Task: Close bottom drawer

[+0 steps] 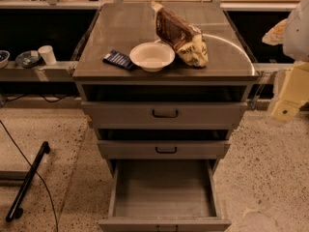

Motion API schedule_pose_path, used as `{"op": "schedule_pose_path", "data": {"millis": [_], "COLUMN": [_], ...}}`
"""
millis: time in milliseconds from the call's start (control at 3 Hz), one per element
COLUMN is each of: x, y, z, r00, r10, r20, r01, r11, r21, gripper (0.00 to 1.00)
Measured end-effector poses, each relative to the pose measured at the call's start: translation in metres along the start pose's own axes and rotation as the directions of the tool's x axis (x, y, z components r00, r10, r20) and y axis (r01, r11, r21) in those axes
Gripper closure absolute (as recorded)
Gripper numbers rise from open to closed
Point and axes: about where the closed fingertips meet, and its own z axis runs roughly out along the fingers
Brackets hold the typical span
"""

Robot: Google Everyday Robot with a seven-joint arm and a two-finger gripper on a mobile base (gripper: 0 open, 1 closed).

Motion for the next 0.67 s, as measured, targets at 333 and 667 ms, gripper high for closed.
{"op": "schedule_pose_path", "data": {"millis": [333,667], "x": [0.000,0.003], "y": [0.000,0.001], "z": [0.000,0.040], "r00": [1.000,0.995], "r10": [0.000,0.000], "r20": [0.000,0.102], "r01": [0.000,0.005], "r11": [1.0000,0.9986], "r21": [0.000,-0.053], "gripper": [0.00,0.00]}}
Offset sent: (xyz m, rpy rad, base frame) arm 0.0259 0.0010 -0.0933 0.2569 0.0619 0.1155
